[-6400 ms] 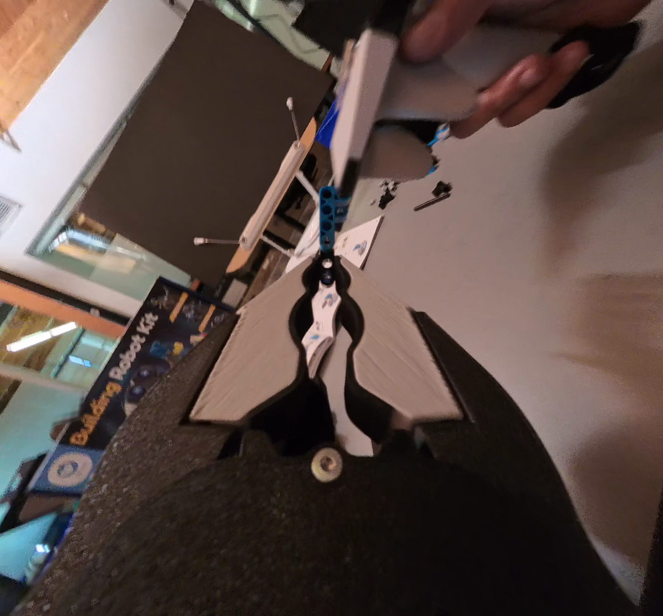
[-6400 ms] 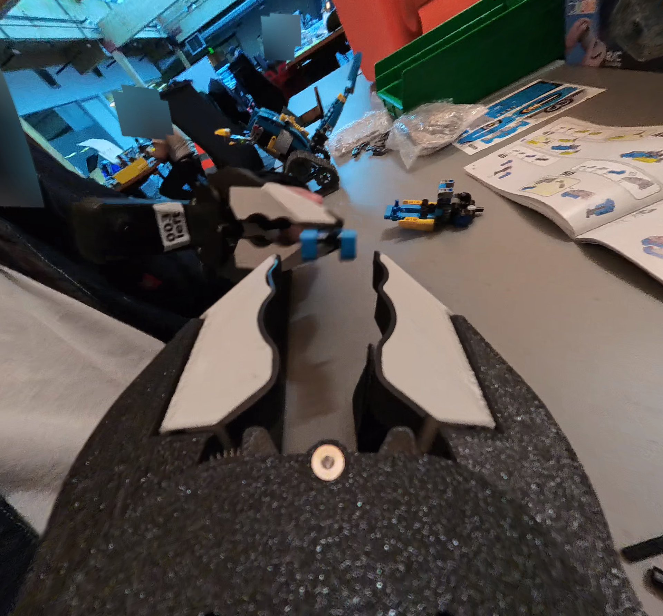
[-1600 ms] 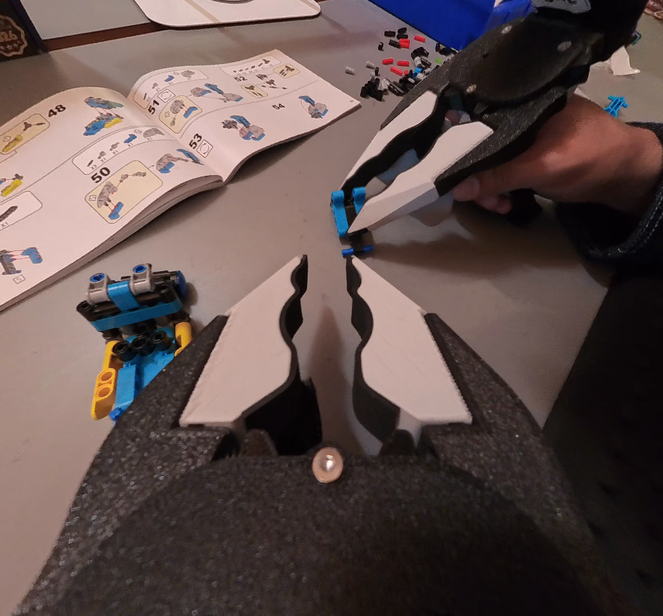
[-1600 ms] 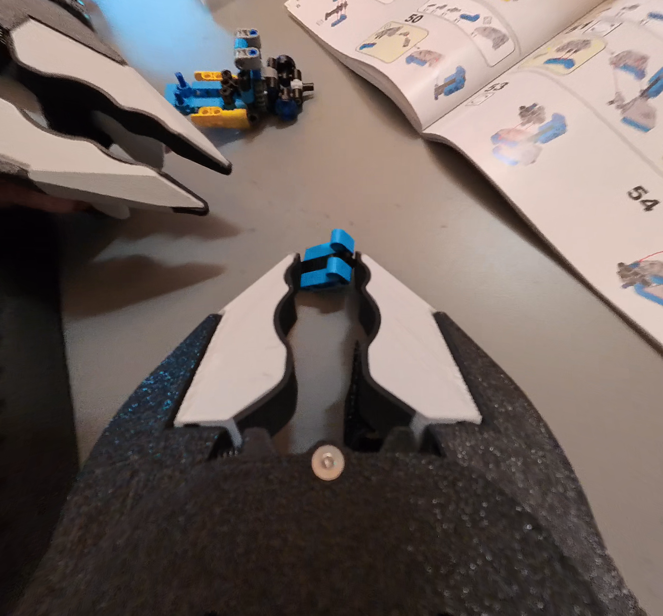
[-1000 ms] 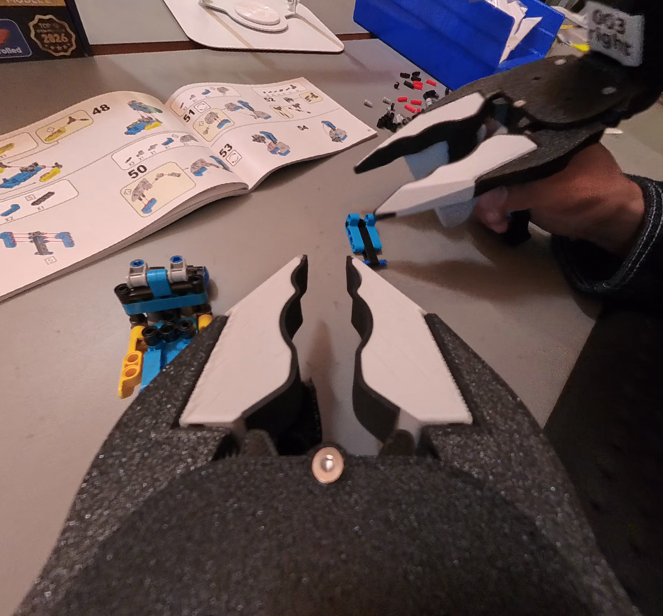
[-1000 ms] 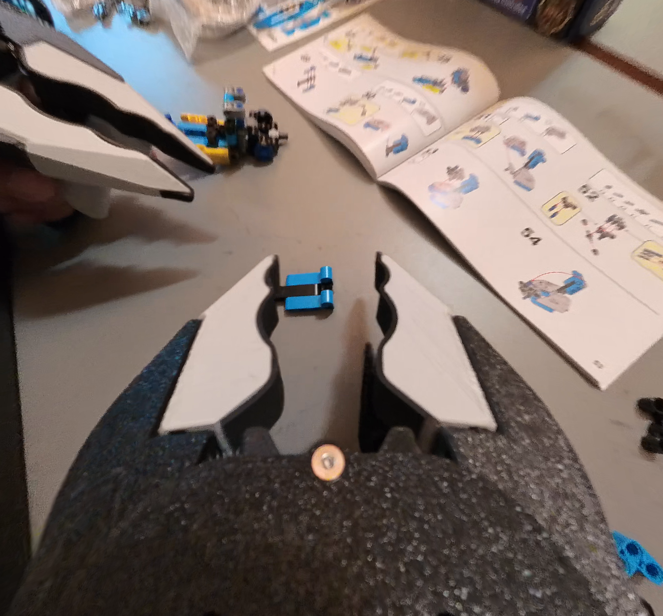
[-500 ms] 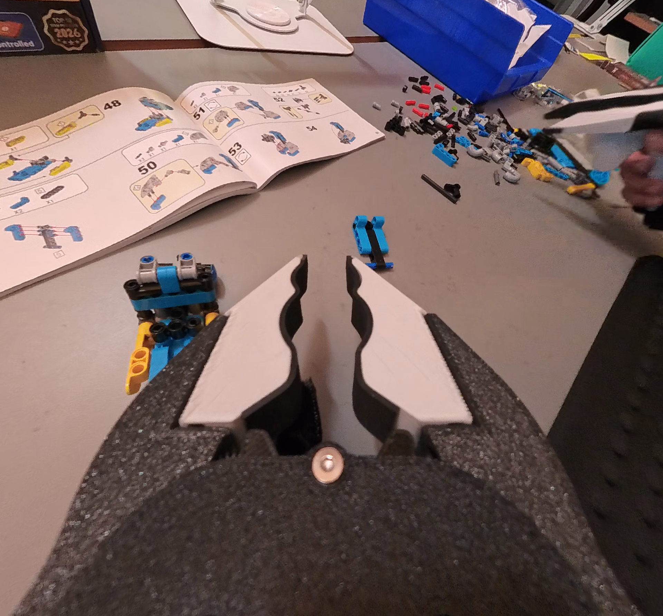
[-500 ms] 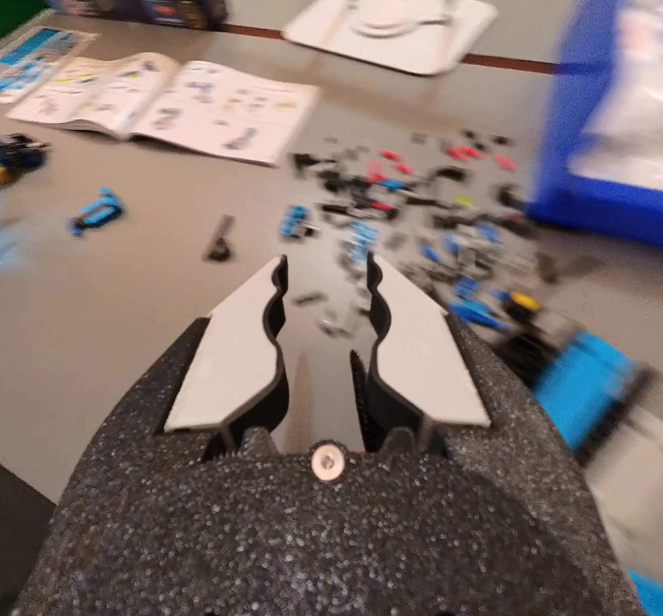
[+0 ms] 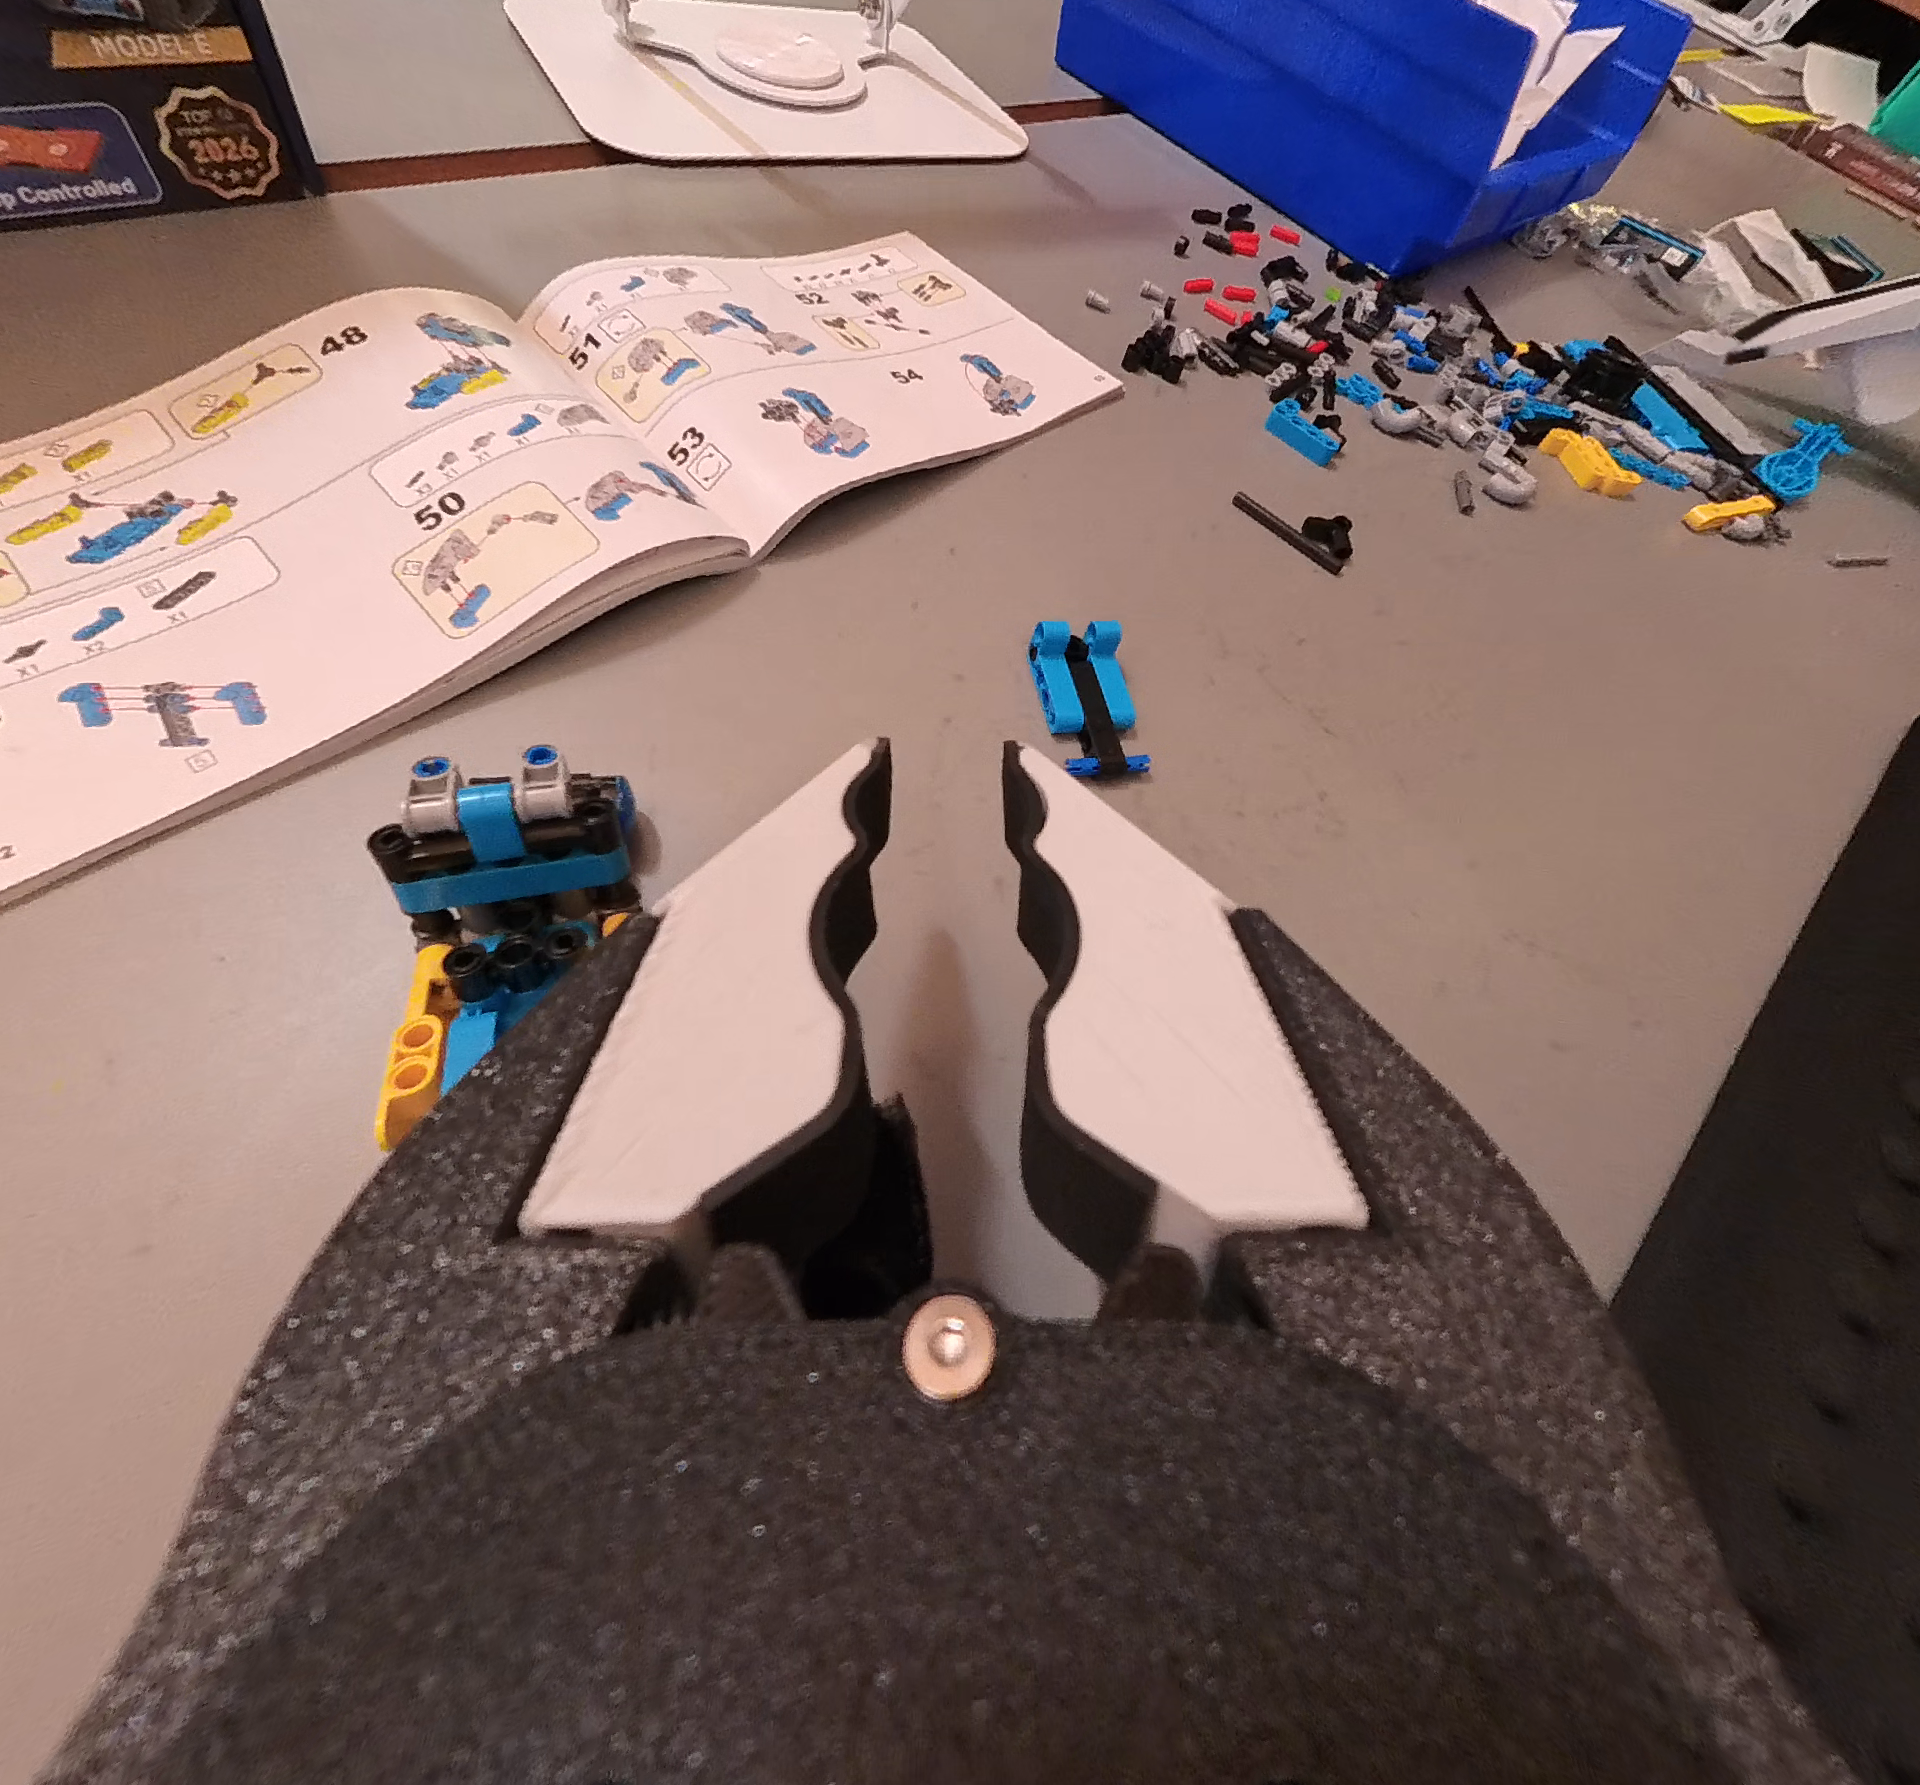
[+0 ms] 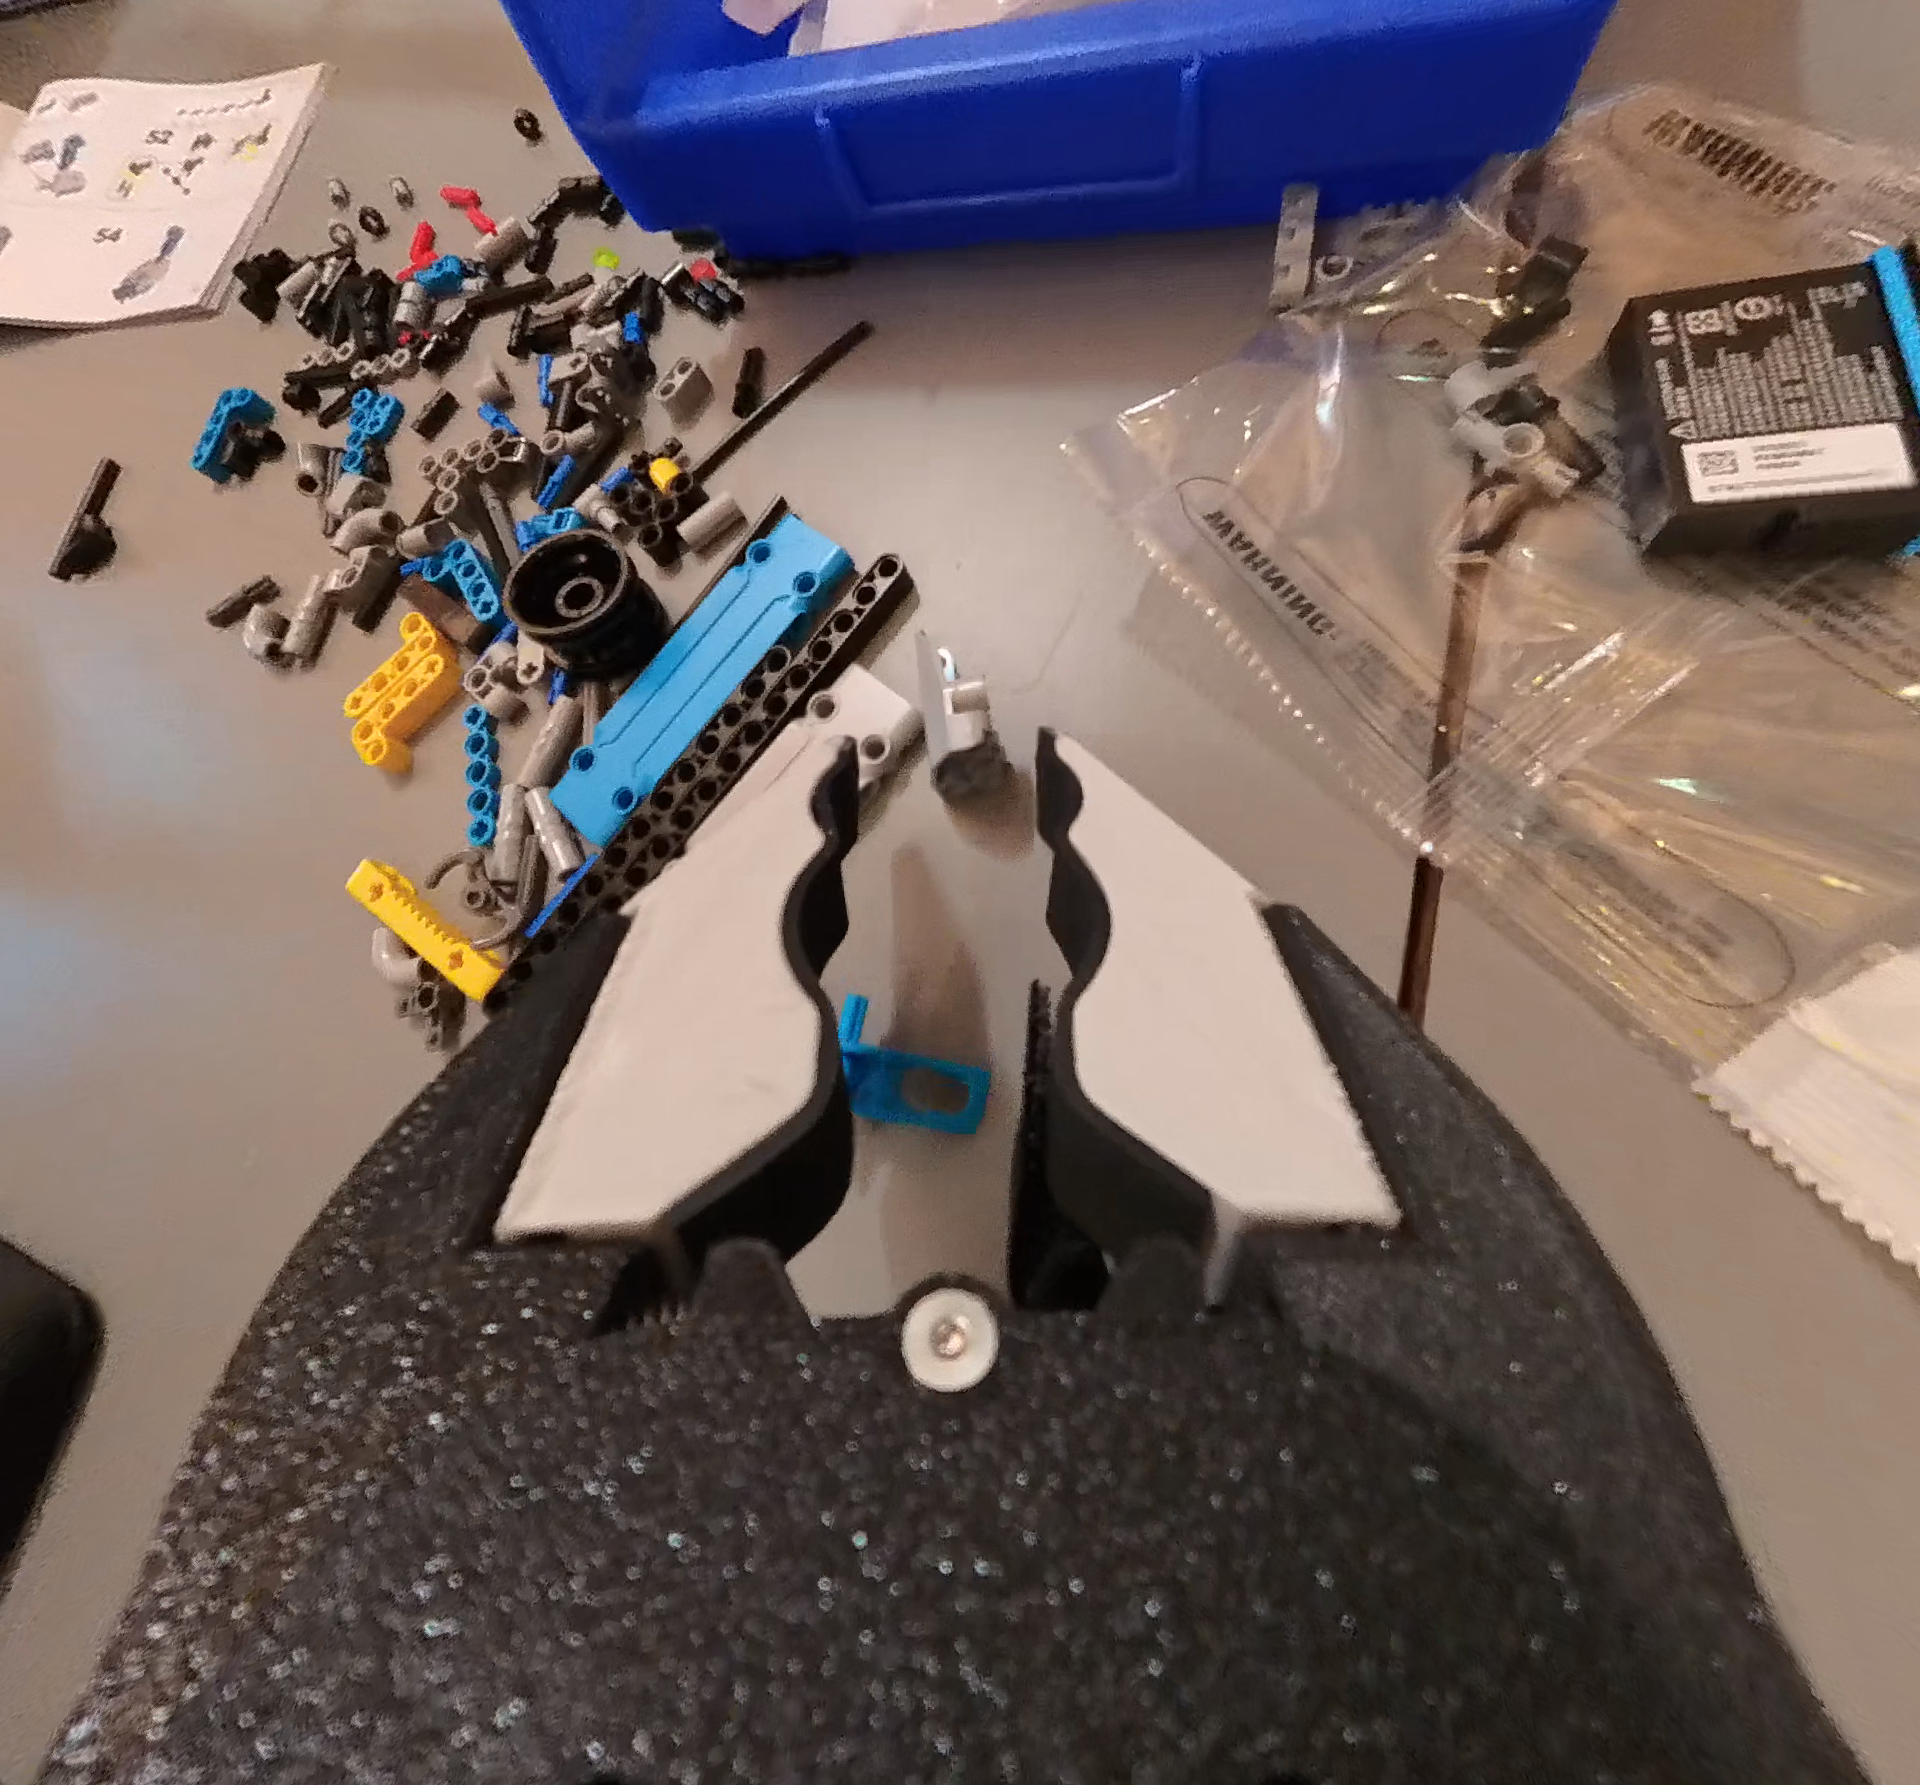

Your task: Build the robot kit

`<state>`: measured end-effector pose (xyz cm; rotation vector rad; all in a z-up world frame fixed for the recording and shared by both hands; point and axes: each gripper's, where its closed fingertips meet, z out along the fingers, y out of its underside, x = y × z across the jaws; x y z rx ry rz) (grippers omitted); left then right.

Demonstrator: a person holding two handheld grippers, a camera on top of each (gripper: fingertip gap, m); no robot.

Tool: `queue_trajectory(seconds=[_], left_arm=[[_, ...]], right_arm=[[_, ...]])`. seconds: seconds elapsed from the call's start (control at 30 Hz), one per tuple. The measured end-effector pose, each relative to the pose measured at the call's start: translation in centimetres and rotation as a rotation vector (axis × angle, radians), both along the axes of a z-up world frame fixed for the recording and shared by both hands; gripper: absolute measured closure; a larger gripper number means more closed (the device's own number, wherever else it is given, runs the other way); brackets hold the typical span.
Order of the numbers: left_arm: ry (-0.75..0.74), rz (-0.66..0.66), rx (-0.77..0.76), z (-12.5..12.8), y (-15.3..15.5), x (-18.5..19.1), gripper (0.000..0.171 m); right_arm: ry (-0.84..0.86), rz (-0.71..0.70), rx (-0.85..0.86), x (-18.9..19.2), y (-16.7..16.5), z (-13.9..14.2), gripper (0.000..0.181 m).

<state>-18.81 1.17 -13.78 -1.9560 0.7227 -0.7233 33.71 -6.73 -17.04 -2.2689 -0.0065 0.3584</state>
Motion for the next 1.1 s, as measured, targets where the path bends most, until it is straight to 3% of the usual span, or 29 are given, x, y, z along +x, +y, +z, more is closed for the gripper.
queue_trajectory(seconds=[0.07,0.13,0.23,0.3,0.37,0.4,0.5,0.6,0.73,0.77,0.87,1.0,1.1], left_arm=[[-0.003,0.004,-0.005,0.0,0.1,-0.1,0.151],[-0.003,0.007,-0.005,0.0,0.1,-0.1,0.151],[-0.001,0.016,0.007,0.1,0.2,-0.3,0.151],[0.004,0.018,0.007,0.0,0.3,-0.3,0.151],[0.01,0.015,0.005,-0.1,0.3,-0.2,0.151],[0.011,0.014,0.01,0.0,0.3,-0.2,0.151],[0.008,0.012,0.025,0.2,0.1,-0.2,0.151],[0.005,0.007,0.033,0.4,-0.2,-0.2,0.151],[0.0,-0.011,0.039,0.5,-0.5,0.0,0.151],[-0.013,-0.029,0.038,0.7,-0.8,0.3,0.151],[-0.056,-0.066,0.034,1.2,-1.3,0.9,0.151],[-0.054,-0.056,0.008,0.9,-1.1,0.8,0.151],[-0.063,-0.045,-0.006,0.8,-0.9,0.6,0.151]], right_arm=[[-0.036,0.025,0.003,-0.1,0.5,-0.4,0.165],[-0.101,0.051,-0.007,-0.3,0.7,-0.2,0.168],[-0.462,0.151,0.141,-3.4,1.3,4.3,0.168],[-0.734,0.32,0.309,-10.4,1.6,7.9,0.168],[-0.931,0.519,0.441,-19.0,1.4,9.0,0.168],[-0.938,0.611,0.513,-23.8,1.2,8.7,0.168],[-0.839,0.921,0.537,-34.9,-0.7,4.4,0.168],[-0.781,1.003,0.511,-38.0,-0.3,1.9,0.168],[-0.698,1.068,0.342,-38.5,-0.9,-1.3,0.165],[-0.661,1.058,0.339,-38.6,-1.1,-1.2,0.166],[-0.493,1.05,0.26,-38.7,-2.3,-0.4,0.146],[-0.275,1.012,0.193,-38.3,-3.6,1.2,0.145],[-0.189,0.967,0.112,-37.8,-4.0,0.7,0.142]])
